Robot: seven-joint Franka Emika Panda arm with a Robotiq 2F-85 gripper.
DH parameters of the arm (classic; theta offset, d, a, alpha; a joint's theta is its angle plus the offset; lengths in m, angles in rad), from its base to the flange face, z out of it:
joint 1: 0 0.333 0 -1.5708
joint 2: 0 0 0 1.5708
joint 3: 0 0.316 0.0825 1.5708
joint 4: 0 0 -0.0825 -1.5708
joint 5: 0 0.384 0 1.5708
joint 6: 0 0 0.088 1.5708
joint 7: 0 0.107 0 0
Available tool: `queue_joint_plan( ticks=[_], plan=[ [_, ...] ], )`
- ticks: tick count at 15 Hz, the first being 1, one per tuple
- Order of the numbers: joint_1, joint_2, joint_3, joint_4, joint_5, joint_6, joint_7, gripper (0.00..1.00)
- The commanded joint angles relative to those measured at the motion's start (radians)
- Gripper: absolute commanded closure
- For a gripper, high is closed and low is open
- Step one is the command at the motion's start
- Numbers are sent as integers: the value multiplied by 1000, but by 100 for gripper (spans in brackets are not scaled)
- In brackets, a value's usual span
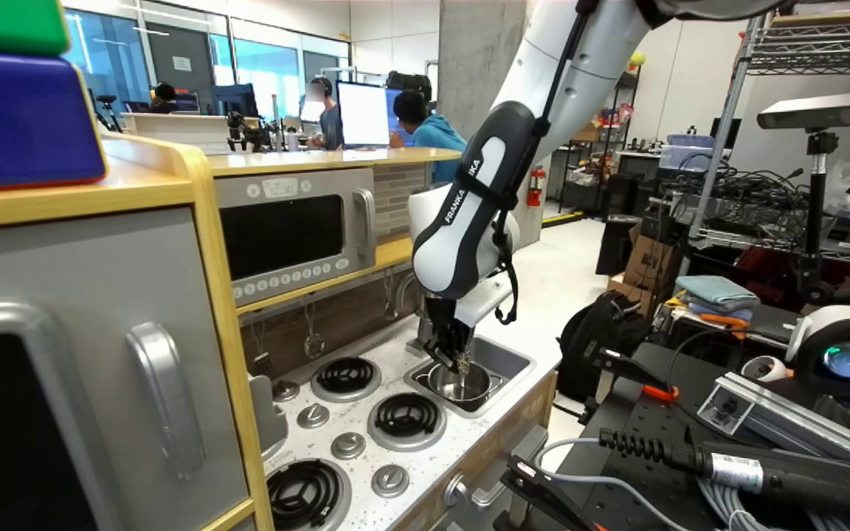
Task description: Pick the stuffed animal on the stove and put it in the pot
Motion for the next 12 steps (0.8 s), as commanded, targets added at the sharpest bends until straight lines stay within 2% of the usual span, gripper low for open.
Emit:
queue_joint_plan(
  ticks=[1, 2, 3, 6, 9, 11, 12],
  plan=[
    [-21, 67, -6, 108, 46, -106, 12, 97],
    [-25, 78, -9, 124, 49, -124, 16, 76],
    [-29, 86, -9, 139, 52, -147, 18, 60],
    [-43, 58, 6, 127, 59, -159, 5, 40],
    [-30, -53, -2, 1, 29, -55, -15, 16],
    [-34, -171, 7, -121, 15, 10, -61, 3],
    [-30, -204, -2, -155, -8, 17, -94, 0]
  ],
)
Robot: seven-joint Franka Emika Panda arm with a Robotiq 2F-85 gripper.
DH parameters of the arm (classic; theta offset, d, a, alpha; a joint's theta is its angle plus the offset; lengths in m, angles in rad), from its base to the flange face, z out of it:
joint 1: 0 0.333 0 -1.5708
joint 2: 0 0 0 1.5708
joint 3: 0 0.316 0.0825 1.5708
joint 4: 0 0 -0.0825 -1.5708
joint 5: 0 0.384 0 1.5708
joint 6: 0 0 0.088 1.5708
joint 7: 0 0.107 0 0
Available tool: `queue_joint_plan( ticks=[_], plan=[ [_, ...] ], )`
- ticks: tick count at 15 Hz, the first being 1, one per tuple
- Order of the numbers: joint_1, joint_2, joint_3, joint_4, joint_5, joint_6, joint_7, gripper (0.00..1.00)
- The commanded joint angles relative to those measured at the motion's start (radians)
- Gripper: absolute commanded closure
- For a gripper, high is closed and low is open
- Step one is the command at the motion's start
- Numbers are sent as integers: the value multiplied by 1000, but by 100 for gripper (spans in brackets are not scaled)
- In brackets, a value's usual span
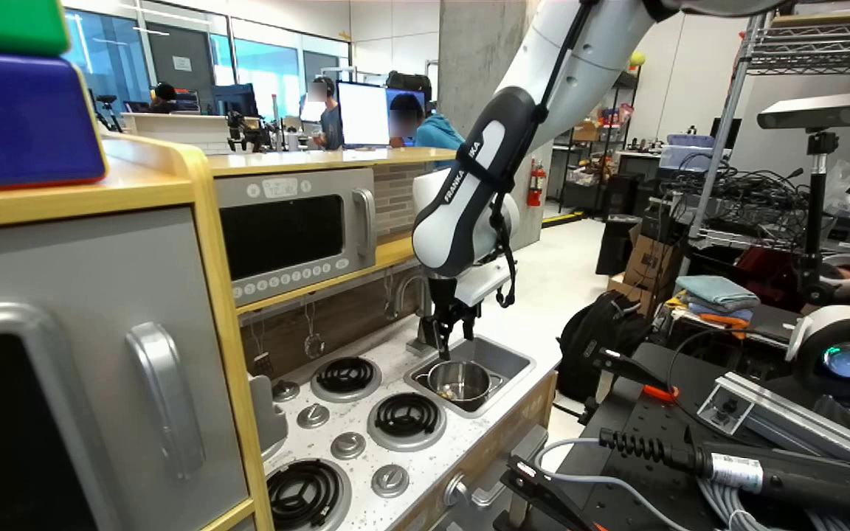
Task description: Pick the stuffed animal on the stove and put it in the pot
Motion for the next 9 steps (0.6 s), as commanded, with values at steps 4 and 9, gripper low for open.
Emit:
queue_joint_plan(
  ticks=[4, 9],
  plan=[
    [8, -379, -30, -378, -140, 46, -182, 0],
    [-34, -451, -6, -406, -130, 24, -229, 0]
  ],
)
